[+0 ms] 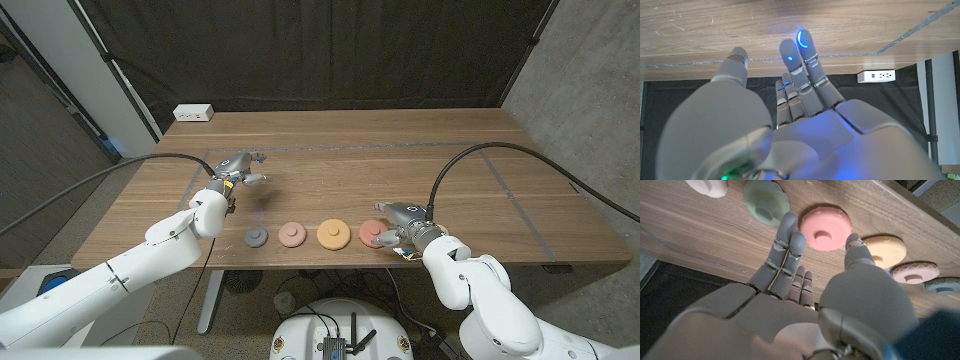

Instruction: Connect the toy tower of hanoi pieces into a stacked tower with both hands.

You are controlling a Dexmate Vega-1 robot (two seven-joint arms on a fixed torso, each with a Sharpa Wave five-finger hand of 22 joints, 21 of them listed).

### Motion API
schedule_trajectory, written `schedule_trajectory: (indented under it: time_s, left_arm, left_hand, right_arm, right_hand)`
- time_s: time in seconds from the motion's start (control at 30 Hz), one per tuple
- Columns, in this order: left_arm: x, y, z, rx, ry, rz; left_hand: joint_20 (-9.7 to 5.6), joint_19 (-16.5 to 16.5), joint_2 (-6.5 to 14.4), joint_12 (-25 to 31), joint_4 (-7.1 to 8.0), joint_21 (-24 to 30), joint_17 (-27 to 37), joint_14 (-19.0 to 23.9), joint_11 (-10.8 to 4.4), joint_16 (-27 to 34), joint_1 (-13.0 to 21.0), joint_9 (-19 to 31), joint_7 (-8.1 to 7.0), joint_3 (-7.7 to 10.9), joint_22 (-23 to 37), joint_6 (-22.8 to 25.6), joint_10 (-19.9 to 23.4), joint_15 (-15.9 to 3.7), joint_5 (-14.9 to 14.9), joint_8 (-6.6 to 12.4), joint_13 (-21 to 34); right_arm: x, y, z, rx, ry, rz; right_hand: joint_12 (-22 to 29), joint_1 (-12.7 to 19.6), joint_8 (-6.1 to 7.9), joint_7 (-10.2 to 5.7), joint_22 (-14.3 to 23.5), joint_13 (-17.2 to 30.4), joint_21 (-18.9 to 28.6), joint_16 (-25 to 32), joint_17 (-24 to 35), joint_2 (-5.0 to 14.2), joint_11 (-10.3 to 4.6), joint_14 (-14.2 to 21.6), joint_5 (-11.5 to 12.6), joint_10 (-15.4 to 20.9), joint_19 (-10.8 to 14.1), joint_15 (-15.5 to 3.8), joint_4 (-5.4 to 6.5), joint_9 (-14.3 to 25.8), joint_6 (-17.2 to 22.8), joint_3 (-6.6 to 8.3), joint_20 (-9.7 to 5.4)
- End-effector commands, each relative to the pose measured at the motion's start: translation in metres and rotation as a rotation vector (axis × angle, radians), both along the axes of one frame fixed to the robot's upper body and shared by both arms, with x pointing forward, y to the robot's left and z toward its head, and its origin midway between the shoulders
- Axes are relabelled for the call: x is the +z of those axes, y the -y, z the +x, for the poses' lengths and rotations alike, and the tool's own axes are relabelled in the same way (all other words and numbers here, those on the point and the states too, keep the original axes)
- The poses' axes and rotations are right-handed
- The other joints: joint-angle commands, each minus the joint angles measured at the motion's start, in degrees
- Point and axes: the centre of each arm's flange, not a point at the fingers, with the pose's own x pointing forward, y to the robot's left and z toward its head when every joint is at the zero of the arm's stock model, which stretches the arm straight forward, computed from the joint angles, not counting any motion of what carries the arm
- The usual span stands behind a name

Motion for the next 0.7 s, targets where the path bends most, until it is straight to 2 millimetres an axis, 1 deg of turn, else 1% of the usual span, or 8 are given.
schedule_trajectory:
  time_s: [0.03,0.13,0.3,0.47,0.7]
  left_arm:
    - [0.0,-0.006,0.004,-0.004,0.001,-0.008]
    - [0.0,-0.007,0.005,-0.005,0.002,-0.009]
    - [0.0,-0.009,0.005,-0.003,0.005,-0.011]
    - [0.001,-0.01,0.007,-0.003,0.005,-0.012]
    - [0.003,-0.01,0.008,-0.004,0.008,-0.012]
  left_hand:
    - [-6.43,-0.23,0.65,-0.23,-0.03,0.58,0.06,-0.23,0.21,0.54,0.1,0.06,0.15,-0.35,-0.08,0.36,0.49,-3.55,0.3,0.03,0.29]
    - [-6.41,-0.33,0.69,-0.26,-0.02,0.72,0.07,-0.25,0.36,0.62,0.09,0.07,0.14,-0.35,-0.2,0.3,0.46,-3.56,0.32,0.0,0.32]
    - [-6.44,-0.4,0.71,-0.33,-0.02,0.99,-0.08,-0.41,0.37,0.61,0.06,0.07,0.13,-0.39,-0.41,0.23,0.41,-3.55,0.34,-0.05,0.29]
    - [-6.43,-0.51,0.75,-0.36,-0.02,1.24,-0.2,-0.53,0.29,0.61,0.05,0.07,0.17,-0.4,-0.55,0.24,0.4,-3.55,0.36,-0.07,0.31]
    - [-6.46,-0.74,0.76,-0.39,-0.04,1.66,-0.21,-0.55,0.22,0.81,0.04,0.08,0.13,-0.43,-0.74,0.29,0.41,-3.55,0.39,-0.08,0.3]
  right_arm:
    - [0.003,-0.014,0.007,-0.04,-0.049,-0.042]
    - [0.003,-0.016,0.01,-0.056,-0.061,-0.057]
    - [0.004,-0.018,0.013,-0.066,-0.071,-0.067]
    - [0.004,-0.019,0.015,-0.07,-0.08,-0.071]
    - [0.004,-0.019,0.018,-0.077,-0.097,-0.078]
  right_hand:
    - [-0.39,-0.62,-0.59,0.55,-0.08,-0.02,0.5,-0.24,-0.34,0.08,0.84,-0.38,0.29,-1.05,-0.62,-7.09,0.09,-0.13,-1.35,-0.49,-6.29]
    - [-0.78,-0.94,-0.99,1.2,-0.25,-0.27,0.66,-0.31,-0.68,-0.04,1.84,-0.68,0.24,-2.65,-0.99,-7.07,0.17,-0.27,-2.83,-0.72,-6.24]
    - [-0.86,-1.44,-1.29,2.26,-0.41,-0.59,0.84,-0.49,-1.12,-0.12,2.48,-1.1,0.13,-3.67,-1.24,-7.03,0.35,-0.42,-4.24,-0.98,-6.14]
    - [-0.84,-2.16,-1.38,2.46,-0.52,-0.79,0.92,-0.43,-1.32,-0.3,2.34,-1.21,-0.05,-4.17,-1.37,-6.97,0.62,-0.52,-5.05,-1.36,-6.1]
    - [-0.62,-2.8,-1.13,2.68,-0.68,-1.08,1.02,-0.38,-1.59,-0.55,2.38,-1.51,-0.29,-4.31,-1.62,-7.0,0.74,-0.65,-5.25,-1.74,-5.91]
